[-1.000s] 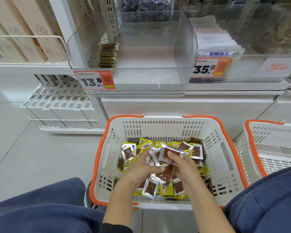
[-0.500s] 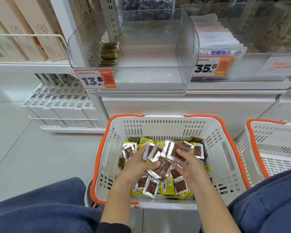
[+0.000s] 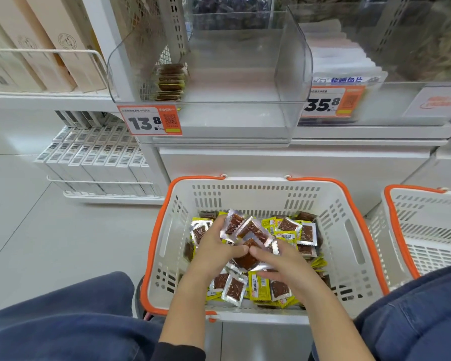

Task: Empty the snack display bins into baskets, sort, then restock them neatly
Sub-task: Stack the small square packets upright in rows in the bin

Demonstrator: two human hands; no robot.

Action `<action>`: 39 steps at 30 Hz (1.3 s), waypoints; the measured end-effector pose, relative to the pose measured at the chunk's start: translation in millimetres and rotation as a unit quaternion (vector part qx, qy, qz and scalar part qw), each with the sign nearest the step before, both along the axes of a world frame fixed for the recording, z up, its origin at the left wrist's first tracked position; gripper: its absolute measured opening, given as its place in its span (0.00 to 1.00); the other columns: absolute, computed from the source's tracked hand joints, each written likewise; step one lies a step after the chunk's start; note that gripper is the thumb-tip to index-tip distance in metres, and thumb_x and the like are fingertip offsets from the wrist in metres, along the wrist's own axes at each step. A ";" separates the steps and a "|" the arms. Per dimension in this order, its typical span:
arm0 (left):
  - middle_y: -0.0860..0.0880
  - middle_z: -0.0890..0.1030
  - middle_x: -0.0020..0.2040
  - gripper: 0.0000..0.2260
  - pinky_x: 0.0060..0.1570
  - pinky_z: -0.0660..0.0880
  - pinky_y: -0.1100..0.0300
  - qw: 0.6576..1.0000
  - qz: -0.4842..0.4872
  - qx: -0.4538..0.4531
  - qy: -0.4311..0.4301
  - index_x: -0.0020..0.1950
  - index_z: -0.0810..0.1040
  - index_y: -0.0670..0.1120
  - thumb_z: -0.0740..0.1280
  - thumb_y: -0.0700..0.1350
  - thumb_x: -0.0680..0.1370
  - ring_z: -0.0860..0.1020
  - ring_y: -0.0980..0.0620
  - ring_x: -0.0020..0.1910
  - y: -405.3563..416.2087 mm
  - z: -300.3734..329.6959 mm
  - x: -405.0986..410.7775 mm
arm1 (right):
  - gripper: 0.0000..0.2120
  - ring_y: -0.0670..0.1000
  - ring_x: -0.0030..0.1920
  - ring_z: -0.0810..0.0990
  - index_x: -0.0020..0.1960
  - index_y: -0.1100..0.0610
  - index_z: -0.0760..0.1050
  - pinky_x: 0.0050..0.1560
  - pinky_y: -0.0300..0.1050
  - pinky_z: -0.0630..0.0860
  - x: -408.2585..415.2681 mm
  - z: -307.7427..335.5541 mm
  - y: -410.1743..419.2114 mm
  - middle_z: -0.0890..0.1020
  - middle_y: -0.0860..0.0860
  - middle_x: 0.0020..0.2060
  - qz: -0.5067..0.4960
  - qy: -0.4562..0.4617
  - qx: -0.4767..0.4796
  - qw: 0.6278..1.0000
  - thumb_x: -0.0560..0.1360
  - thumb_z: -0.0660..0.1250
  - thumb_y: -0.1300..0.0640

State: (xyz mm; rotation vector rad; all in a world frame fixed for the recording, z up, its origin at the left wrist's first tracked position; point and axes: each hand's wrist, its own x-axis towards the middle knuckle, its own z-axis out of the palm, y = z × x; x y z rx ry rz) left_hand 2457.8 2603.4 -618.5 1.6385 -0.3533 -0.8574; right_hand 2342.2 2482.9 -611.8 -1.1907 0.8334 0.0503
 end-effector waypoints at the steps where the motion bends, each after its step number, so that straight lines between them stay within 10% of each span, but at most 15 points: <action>1: 0.51 0.74 0.68 0.41 0.66 0.71 0.44 1.000 0.004 0.000 -0.006 0.71 0.69 0.56 0.78 0.58 0.60 0.73 0.48 0.67 -0.1 -1.1 0.1 | 0.44 0.49 0.58 0.79 0.73 0.57 0.65 0.46 0.44 0.82 -0.7 -1.6 -0.1 0.71 0.52 0.68 0.016 0.000 -0.011 1.000 0.63 0.80 0.45; 6: 0.49 0.79 0.63 0.16 0.56 0.76 0.60 0.995 0.076 -0.003 -0.061 0.64 0.76 0.51 0.70 0.49 0.77 0.78 0.52 0.59 -2.7 9.4 -6.6 | 0.24 0.44 0.47 0.82 0.67 0.57 0.71 0.43 0.40 0.81 -3.2 0.1 4.2 0.78 0.45 0.57 0.030 -0.023 -0.025 0.999 0.72 0.73 0.61; 10: 0.50 0.66 0.75 0.26 0.68 0.67 0.53 0.973 0.229 -0.008 0.007 0.75 0.65 0.49 0.68 0.48 0.79 0.68 0.49 0.71 0.2 15.5 -3.6 | 0.17 0.52 0.50 0.82 0.63 0.51 0.72 0.40 0.41 0.81 -1.8 2.0 4.3 0.75 0.51 0.61 -0.041 -0.030 0.025 0.998 0.76 0.69 0.62; 14: 0.51 0.67 0.74 0.28 0.69 0.65 0.44 0.973 0.220 0.032 0.056 0.75 0.65 0.51 0.66 0.57 0.78 0.66 0.46 0.72 1.3 13.8 1.3 | 0.26 0.54 0.64 0.74 0.75 0.51 0.61 0.41 0.40 0.78 0.5 -1.8 1.1 0.66 0.47 0.69 -0.183 -0.057 0.049 0.980 0.80 0.64 0.61; 18: 0.51 0.77 0.63 0.17 0.52 0.70 0.59 0.986 0.152 0.060 -0.031 0.67 0.75 0.47 0.60 0.54 0.81 0.75 0.54 0.60 -12.0 15.2 -20.6 | 0.26 0.46 0.47 0.82 0.76 0.48 0.58 0.61 0.49 0.76 5.4 -3.7 7.5 0.58 0.46 0.76 -0.206 -0.093 0.084 0.970 0.81 0.62 0.55; 22: 0.50 0.76 0.63 0.19 0.50 0.63 0.67 0.969 0.162 0.113 -0.150 0.70 0.72 0.43 0.60 0.51 0.82 0.71 0.56 0.58 -16.7 24.0 -38.2 | 0.23 0.53 0.66 0.74 0.73 0.49 0.64 0.44 0.42 0.81 8.0 -7.0 9.9 0.67 0.48 0.72 -0.209 -0.110 0.094 0.967 0.80 0.63 0.51; 26: 0.64 0.75 0.52 0.09 0.43 0.64 0.77 0.981 0.138 0.076 -0.117 0.60 0.76 0.54 0.63 0.51 0.81 0.73 0.64 0.51 -17.6 22.3 -36.4 | 0.29 0.48 0.64 0.74 0.73 0.49 0.63 0.44 0.39 0.80 3.7 -4.1 12.2 0.71 0.48 0.68 -0.181 -0.106 0.066 0.975 0.75 0.69 0.48; 31: 0.56 0.78 0.62 0.16 0.63 0.71 0.58 0.995 0.072 0.045 -0.051 0.65 0.76 0.55 0.68 0.52 0.78 0.74 0.56 0.63 -18.1 13.7 -37.0 | 0.11 0.49 0.58 0.81 0.60 0.50 0.78 0.53 0.48 0.75 1.6 -1.8 15.7 0.83 0.49 0.56 -0.117 -0.116 0.033 0.986 0.78 0.66 0.52; 39: 0.51 0.73 0.59 0.23 0.56 0.73 0.54 0.996 0.056 0.047 0.046 0.67 0.73 0.52 0.70 0.35 0.75 0.71 0.55 0.62 -5.5 22.9 -16.8 | 0.14 0.53 0.59 0.80 0.61 0.51 0.75 0.45 0.47 0.79 0.6 -7.9 4.2 0.80 0.54 0.60 -0.242 -0.103 0.070 0.962 0.77 0.68 0.57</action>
